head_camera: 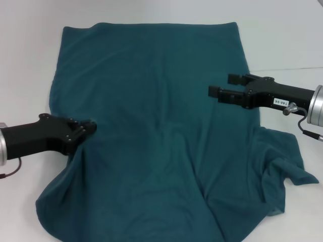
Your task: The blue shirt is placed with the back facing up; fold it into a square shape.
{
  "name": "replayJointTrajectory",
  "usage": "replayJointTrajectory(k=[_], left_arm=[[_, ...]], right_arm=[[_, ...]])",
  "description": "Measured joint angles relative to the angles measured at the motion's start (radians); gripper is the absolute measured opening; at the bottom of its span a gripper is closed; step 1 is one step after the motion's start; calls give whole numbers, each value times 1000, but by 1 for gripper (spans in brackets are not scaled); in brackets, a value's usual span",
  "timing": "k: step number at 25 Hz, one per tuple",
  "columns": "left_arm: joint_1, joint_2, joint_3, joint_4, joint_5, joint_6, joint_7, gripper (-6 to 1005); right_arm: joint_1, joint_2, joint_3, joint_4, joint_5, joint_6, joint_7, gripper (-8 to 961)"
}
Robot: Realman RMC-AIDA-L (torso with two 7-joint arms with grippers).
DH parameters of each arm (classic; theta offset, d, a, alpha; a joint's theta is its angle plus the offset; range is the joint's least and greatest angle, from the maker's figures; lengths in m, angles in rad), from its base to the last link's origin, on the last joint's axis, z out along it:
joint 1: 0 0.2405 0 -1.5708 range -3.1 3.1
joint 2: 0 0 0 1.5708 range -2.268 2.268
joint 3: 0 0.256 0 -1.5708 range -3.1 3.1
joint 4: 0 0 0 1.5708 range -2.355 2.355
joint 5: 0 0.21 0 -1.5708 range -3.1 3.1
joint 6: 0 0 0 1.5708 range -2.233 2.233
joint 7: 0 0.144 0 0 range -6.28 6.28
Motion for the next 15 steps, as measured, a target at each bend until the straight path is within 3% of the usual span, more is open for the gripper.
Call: replayJointTrajectory(k=[15], left_arm=[[-65, -2, 83, -136, -59, -39, 51, 35]], right_arm=[[-20, 0, 0, -16, -3, -18, 0, 917]])
